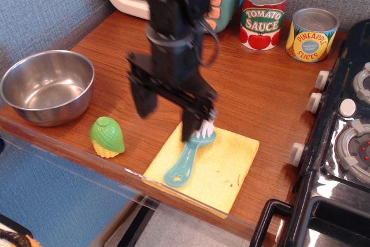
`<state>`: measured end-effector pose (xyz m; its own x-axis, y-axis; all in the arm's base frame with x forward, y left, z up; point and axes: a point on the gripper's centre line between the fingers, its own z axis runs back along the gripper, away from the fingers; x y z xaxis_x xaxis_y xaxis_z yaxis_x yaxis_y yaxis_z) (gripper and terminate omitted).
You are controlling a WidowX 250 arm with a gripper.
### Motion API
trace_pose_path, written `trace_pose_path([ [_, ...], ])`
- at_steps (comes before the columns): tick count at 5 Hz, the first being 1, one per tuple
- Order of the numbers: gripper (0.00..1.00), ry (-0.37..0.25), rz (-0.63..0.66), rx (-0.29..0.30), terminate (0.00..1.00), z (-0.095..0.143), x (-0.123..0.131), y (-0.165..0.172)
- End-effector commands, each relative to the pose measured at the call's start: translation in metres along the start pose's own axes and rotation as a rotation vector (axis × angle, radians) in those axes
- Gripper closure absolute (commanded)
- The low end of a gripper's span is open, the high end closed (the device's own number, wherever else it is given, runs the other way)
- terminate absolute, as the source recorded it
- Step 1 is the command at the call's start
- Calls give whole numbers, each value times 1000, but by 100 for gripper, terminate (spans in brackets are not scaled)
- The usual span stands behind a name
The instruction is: Move the brush top left between pot and microwave
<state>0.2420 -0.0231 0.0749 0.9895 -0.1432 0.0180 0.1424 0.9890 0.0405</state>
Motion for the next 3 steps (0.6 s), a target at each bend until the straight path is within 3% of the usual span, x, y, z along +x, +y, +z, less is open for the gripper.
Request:
trace_pose_path([
  [1, 0, -3, 85, -54, 0, -24, 11, -17],
  [3, 0, 17, 176, -63, 0, -49, 12, -14],
])
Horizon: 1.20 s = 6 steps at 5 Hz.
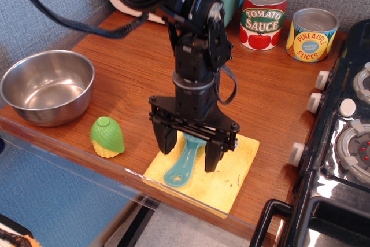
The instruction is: Move the brush top left between pot and microwave
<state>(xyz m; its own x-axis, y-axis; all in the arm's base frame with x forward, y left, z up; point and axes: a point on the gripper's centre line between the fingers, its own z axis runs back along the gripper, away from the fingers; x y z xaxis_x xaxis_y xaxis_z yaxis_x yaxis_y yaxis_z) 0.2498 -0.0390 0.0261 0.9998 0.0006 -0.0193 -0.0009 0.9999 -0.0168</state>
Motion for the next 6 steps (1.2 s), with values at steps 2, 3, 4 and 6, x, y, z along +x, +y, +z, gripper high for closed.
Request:
trace_pose_path([
  [2, 0, -18, 31, 3, 0, -8, 9, 6],
  [3, 0, -12, 28, 7, 0, -9, 11, 8],
  [4, 100, -15, 25, -7, 0, -6, 12, 8],
  [6, 0, -6, 5, -18, 0, -1, 10, 6],
])
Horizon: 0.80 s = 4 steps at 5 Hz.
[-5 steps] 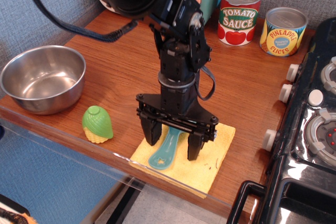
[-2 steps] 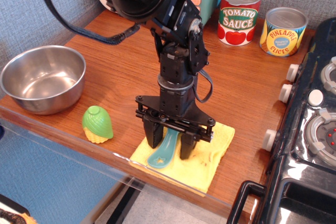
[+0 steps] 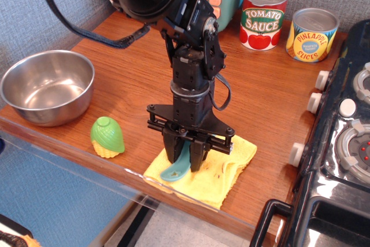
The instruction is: Move the brush top left between pot and microwave
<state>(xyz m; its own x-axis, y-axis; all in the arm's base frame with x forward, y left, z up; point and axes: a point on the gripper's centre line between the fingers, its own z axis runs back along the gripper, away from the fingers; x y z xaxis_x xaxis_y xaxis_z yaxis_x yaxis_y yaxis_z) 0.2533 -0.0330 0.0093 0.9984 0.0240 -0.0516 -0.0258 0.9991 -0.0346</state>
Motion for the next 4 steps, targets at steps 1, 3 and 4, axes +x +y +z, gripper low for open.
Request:
trace_pose_path([
  [1, 0, -44, -30, -10, 0, 17, 4, -2],
  [3, 0, -94, -24, -11, 0, 34, 14, 2],
  [4, 0, -102, -15, -9, 0, 36, 20, 7],
])
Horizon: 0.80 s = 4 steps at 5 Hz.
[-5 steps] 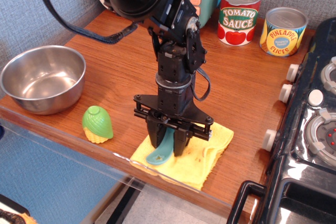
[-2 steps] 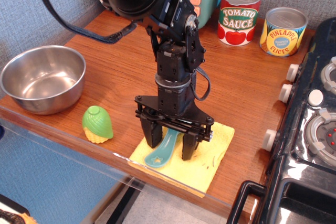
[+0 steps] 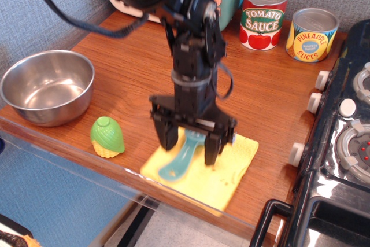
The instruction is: Move the brush top left between pot and microwave
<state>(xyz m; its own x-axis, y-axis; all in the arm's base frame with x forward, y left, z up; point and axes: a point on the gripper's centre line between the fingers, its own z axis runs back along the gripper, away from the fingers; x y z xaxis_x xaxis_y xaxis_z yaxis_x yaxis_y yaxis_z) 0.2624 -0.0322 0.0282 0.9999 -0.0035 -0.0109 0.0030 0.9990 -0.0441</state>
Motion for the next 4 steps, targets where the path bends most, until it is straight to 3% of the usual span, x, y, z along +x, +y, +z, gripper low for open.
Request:
trace_pose_path([
  [1, 0, -63, 25, 8, 0, 16, 17, 12],
  [4, 0, -31, 19, 23, 0, 4, 16, 13],
])
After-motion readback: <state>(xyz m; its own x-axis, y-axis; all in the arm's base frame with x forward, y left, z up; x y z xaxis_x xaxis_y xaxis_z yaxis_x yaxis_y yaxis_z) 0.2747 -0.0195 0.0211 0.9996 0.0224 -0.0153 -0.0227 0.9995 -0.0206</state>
